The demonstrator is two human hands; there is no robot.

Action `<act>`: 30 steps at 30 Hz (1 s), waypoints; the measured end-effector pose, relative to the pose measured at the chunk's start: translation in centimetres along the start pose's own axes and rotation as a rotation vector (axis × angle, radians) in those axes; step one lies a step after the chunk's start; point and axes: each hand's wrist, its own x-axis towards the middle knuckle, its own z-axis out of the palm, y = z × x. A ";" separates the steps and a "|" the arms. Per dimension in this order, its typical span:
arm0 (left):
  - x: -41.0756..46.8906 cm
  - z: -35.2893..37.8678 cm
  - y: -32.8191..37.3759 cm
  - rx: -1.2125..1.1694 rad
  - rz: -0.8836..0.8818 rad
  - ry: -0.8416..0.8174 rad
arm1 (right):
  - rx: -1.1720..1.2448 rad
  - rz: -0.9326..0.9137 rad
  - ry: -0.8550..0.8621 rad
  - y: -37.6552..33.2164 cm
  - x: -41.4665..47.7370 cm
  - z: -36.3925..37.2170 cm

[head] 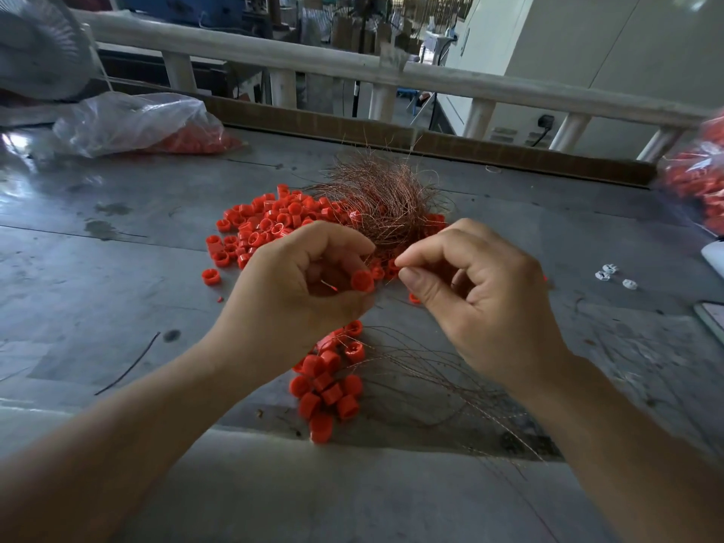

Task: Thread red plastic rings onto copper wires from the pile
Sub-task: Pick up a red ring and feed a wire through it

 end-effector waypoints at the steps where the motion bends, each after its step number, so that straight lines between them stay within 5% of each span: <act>1: 0.0 0.0 0.0 -0.026 -0.015 0.004 | 0.001 -0.003 0.000 0.0 0.0 0.0; 14: -0.1 0.0 0.6 -0.027 0.004 -0.043 | -0.033 -0.025 -0.027 -0.3 -0.1 0.0; 30: 0.0 -0.3 0.4 -0.363 -0.108 -0.163 | -0.019 0.020 -0.079 -0.2 -0.1 0.1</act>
